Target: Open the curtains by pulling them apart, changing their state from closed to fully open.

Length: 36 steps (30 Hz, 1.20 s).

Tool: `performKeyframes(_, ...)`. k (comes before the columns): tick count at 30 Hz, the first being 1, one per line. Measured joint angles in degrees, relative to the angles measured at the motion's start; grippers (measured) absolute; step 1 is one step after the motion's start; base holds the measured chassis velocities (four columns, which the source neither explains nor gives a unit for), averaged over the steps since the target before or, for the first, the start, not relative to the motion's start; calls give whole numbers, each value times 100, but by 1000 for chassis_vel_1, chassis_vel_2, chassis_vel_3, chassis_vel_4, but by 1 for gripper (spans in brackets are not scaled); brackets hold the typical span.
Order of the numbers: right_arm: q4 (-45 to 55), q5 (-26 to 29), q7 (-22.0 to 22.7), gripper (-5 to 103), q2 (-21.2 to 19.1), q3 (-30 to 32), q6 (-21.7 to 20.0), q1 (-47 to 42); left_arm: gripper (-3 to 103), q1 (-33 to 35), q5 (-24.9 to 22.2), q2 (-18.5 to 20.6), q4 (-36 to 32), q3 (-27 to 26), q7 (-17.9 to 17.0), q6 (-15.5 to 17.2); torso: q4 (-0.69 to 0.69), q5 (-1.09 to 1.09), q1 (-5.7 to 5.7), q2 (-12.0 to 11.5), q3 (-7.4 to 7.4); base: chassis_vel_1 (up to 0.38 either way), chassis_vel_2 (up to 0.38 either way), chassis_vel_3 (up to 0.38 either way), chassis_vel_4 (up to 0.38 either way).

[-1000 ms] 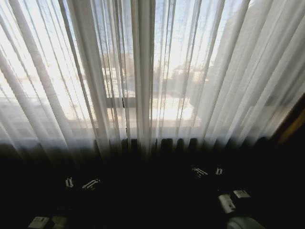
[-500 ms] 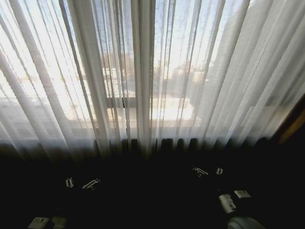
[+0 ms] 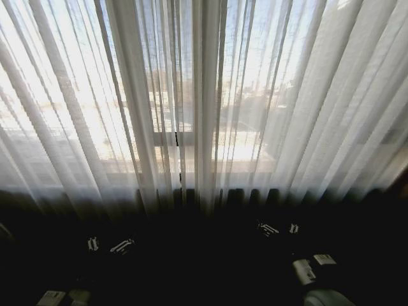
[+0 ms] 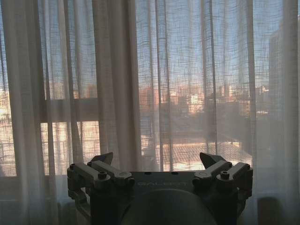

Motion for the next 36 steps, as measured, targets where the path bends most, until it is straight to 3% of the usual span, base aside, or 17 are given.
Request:
performKeyframes(9, -17, 3, -2, 100, 3, -10, 79, 9, 100, 52, -1, -29, 11, -18, 78, -83, 2, 7, 1, -1, 1, -112, 266, 137, -276)
performKeyframes(24, -57, -30, -22, 100, -1, -33, 110, 31, 100, 55, -13, -55, 26, -35, 145, -140, 2, 5, 0, -1, 1, -374, 317, 354, -301)
performKeyframes(36, -80, -51, -33, 100, -28, -41, 122, 37, 100, 47, -8, -87, 30, -27, 139, -151, 1, 8, 3, -3, 2, -170, 309, 153, -302)
